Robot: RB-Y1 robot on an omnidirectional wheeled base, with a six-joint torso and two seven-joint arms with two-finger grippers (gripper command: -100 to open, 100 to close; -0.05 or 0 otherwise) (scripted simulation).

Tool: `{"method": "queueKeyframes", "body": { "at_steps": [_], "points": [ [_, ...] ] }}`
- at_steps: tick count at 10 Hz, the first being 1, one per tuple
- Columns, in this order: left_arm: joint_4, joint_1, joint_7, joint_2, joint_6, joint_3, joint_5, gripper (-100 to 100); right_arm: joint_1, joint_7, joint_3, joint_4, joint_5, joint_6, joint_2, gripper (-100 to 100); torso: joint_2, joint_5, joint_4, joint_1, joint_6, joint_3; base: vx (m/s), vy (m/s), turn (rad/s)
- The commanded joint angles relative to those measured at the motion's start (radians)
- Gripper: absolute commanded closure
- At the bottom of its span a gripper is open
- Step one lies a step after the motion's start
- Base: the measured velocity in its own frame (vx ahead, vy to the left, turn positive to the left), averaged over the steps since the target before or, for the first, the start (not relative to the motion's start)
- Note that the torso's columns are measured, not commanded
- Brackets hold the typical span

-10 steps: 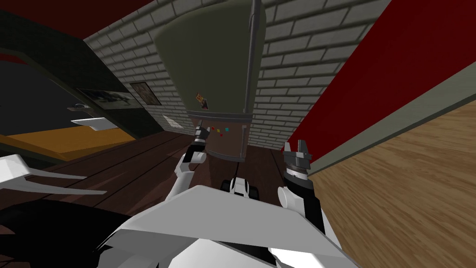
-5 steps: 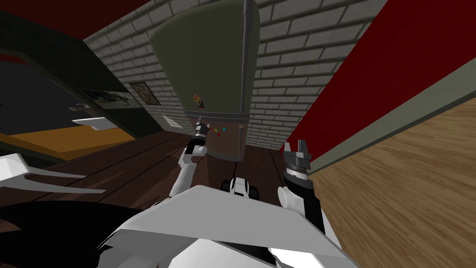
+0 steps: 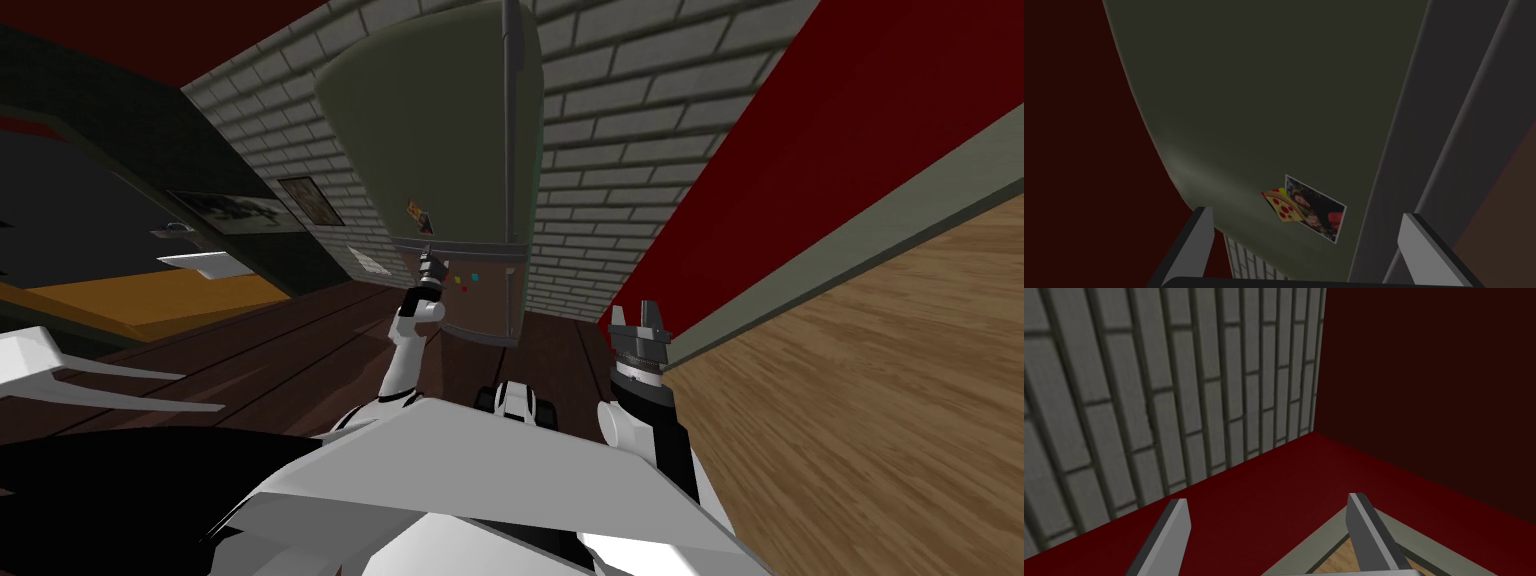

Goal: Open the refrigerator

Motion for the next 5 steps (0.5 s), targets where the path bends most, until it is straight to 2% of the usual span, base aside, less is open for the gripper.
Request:
{"method": "queueKeyframes", "body": {
  "at_steps": [1, 3, 4, 5],
  "points": [
    [0.06, -0.082, -0.007, 0.004, 0.054, 0.044, 0.022, -100, 0.0, 0.0, 0.0, 0.0, 0.0, 0.0, 0.0, 0, 0.0, 0.0, 0.0, 0.002, 0.0, 0.0, 0.02, -0.114, 0.009],
    [0.06, -0.119, -0.007, 0.004, 0.054, 0.044, 0.022, -100, 0.0, 0.0, 0.0, 0.0, 0.0, 0.0, 0.0, 0, 0.001, 0.0, 0.0, 0.002, 0.0, 0.0, 0.002, -0.074, 0.005],
    [0.101, -0.159, -0.012, 0.008, 0.089, 0.076, 0.036, -100, 0.0, 0.0, 0.0, 0.0, 0.0, 0.0, 0.0, 0, 0.002, 0.001, 0.0, 0.004, 0.0, 0.001, -0.005, -0.086, 0.009],
    [0.101, -0.181, -0.012, 0.008, 0.089, 0.076, 0.036, -100, 0.0, 0.0, 0.0, 0.0, 0.0, 0.0, 0.0, 0, 0.001, 0.0, 0.0, 0.001, 0.0, 0.001, -0.001, -0.091, 0.013]
  ]
}}
